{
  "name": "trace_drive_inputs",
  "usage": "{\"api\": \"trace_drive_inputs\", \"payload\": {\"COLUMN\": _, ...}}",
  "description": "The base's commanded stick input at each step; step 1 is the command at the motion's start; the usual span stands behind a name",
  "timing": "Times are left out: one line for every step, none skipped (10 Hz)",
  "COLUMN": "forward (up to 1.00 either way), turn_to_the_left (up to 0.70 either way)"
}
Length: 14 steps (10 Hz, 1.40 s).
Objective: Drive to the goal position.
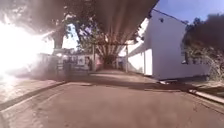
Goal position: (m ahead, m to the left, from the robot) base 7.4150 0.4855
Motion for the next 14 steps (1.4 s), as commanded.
{"api": "trace_drive_inputs", "payload": {"forward": 0.7, "turn_to_the_left": 0.0}}
{"api": "trace_drive_inputs", "payload": {"forward": 0.7, "turn_to_the_left": 0.0}}
{"api": "trace_drive_inputs", "payload": {"forward": 0.7, "turn_to_the_left": 0.0}}
{"api": "trace_drive_inputs", "payload": {"forward": 0.7, "turn_to_the_left": 0.0}}
{"api": "trace_drive_inputs", "payload": {"forward": 0.7, "turn_to_the_left": 0.03}}
{"api": "trace_drive_inputs", "payload": {"forward": 0.7, "turn_to_the_left": 0.09}}
{"api": "trace_drive_inputs", "payload": {"forward": 0.7, "turn_to_the_left": 0.18}}
{"api": "trace_drive_inputs", "payload": {"forward": 0.7, "turn_to_the_left": 0.29}}
{"api": "trace_drive_inputs", "payload": {"forward": 0.7, "turn_to_the_left": 0.28}}
{"api": "trace_drive_inputs", "payload": {"forward": 0.7, "turn_to_the_left": 0.12}}
{"api": "trace_drive_inputs", "payload": {"forward": 0.7, "turn_to_the_left": 0.0}}
{"api": "trace_drive_inputs", "payload": {"forward": 0.7, "turn_to_the_left": 0.0}}
{"api": "trace_drive_inputs", "payload": {"forward": 0.7, "turn_to_the_left": 0.0}}
{"api": "trace_drive_inputs", "payload": {"forward": 0.7, "turn_to_the_left": 0.0}}
